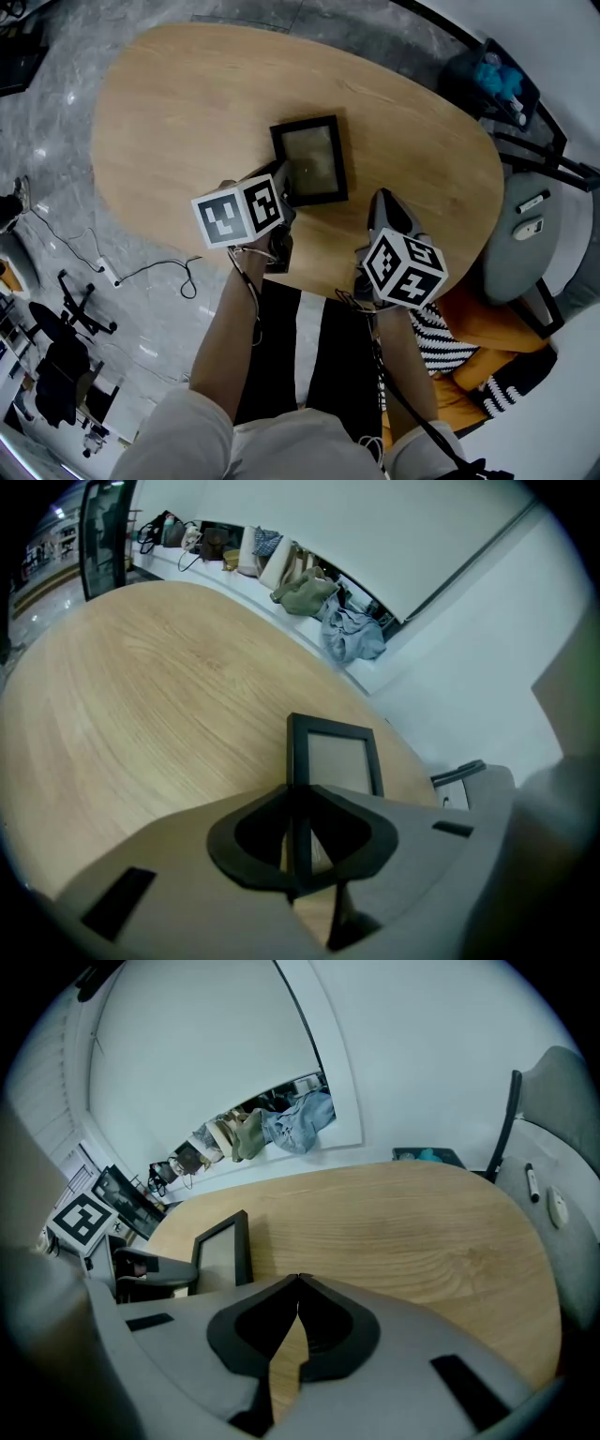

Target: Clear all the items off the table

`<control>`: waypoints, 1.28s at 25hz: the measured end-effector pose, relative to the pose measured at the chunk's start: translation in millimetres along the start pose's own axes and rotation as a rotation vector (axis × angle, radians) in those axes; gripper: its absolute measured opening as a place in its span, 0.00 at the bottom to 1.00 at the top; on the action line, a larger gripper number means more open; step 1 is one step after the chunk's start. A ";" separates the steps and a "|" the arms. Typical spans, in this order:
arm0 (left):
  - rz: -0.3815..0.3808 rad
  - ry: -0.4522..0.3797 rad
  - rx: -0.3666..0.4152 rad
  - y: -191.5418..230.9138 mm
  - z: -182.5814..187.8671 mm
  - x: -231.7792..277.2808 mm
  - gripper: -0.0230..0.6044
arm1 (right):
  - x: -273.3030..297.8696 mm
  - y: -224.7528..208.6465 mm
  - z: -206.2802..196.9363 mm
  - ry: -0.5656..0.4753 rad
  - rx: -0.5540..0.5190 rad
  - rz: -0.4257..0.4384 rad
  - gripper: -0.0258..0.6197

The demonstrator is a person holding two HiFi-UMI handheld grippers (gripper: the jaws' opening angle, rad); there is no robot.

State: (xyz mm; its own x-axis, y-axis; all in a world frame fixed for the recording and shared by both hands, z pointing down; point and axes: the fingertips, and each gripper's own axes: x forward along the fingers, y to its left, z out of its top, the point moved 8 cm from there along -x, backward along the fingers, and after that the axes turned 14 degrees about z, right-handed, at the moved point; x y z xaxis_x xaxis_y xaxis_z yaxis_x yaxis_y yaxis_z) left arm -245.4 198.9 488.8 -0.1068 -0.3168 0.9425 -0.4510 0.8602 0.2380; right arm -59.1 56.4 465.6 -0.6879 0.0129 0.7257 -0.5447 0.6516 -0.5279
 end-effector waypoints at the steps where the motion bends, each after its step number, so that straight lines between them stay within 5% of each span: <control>1: -0.007 -0.002 0.019 -2.1 -2.8 -0.9 0.15 | -1.8 -0.9 -0.8 -0.004 0.006 -0.004 0.08; 13: -0.082 0.013 0.173 -51.2 -27.4 -9.6 0.15 | -49.2 -29.6 -9.7 -0.112 0.096 -0.071 0.08; 22: -0.140 0.073 0.427 -141.1 -60.9 -23.1 0.15 | -129.1 -84.6 -40.1 -0.263 0.279 -0.212 0.08; 32: -0.243 0.166 0.698 -259.9 -144.7 -26.6 0.15 | -228.9 -152.1 -94.8 -0.424 0.491 -0.368 0.08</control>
State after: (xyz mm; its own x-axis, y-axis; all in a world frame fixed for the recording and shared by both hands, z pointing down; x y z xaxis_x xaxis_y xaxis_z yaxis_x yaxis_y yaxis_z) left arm 2.9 41.5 435.8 0.1770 -0.3531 0.9187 -0.9069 0.3040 0.2916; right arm 226.7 26.2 421.6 -0.4919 -0.4989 0.7135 -0.8586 0.1423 -0.4924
